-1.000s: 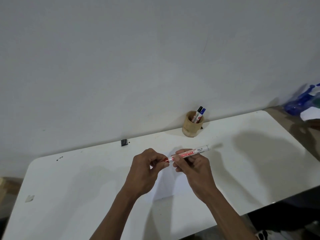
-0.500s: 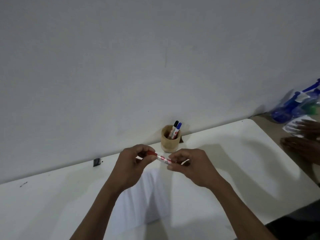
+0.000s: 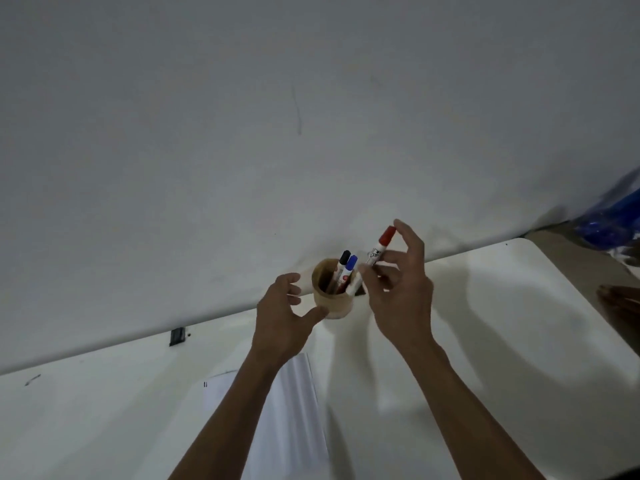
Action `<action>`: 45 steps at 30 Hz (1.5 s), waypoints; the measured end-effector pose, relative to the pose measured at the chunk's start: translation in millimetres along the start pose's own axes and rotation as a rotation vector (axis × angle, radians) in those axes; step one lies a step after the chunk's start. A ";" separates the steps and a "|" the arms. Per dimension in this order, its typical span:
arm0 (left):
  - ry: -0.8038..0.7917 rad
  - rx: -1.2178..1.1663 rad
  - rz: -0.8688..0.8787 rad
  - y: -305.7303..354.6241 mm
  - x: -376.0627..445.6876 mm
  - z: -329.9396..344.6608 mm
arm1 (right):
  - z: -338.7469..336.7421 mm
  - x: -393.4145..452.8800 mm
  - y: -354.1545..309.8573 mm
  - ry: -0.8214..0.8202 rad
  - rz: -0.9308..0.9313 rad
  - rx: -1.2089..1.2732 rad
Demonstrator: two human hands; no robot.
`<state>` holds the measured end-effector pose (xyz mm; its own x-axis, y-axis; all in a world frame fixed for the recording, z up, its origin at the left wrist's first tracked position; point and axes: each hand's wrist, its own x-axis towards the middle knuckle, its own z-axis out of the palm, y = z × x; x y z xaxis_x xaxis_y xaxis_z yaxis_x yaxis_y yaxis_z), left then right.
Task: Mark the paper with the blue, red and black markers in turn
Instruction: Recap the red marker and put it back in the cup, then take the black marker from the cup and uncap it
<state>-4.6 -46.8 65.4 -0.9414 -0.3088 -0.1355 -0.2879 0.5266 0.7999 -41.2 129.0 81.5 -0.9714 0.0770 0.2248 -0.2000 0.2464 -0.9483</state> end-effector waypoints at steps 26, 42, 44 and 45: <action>-0.020 -0.142 0.070 -19.8 33.3 54.4 | 52.7 5.0 67.2 0.103 0.013 -0.199; -0.014 -0.164 0.039 -26.2 35.7 59.6 | 73.0 32.2 55.7 0.200 0.010 -0.457; -0.009 -0.184 0.032 -26.2 35.7 60.4 | 72.0 31.6 52.7 0.191 0.003 -0.413; -0.012 -0.203 0.021 -26.1 35.6 60.6 | 70.4 32.1 50.3 0.184 0.009 -0.382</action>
<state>-41.2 -23.6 4.3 -0.9492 -0.2893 -0.1236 -0.2281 0.3623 0.9037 -91.4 75.9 25.2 -0.9267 0.2433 0.2864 -0.0963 0.5827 -0.8070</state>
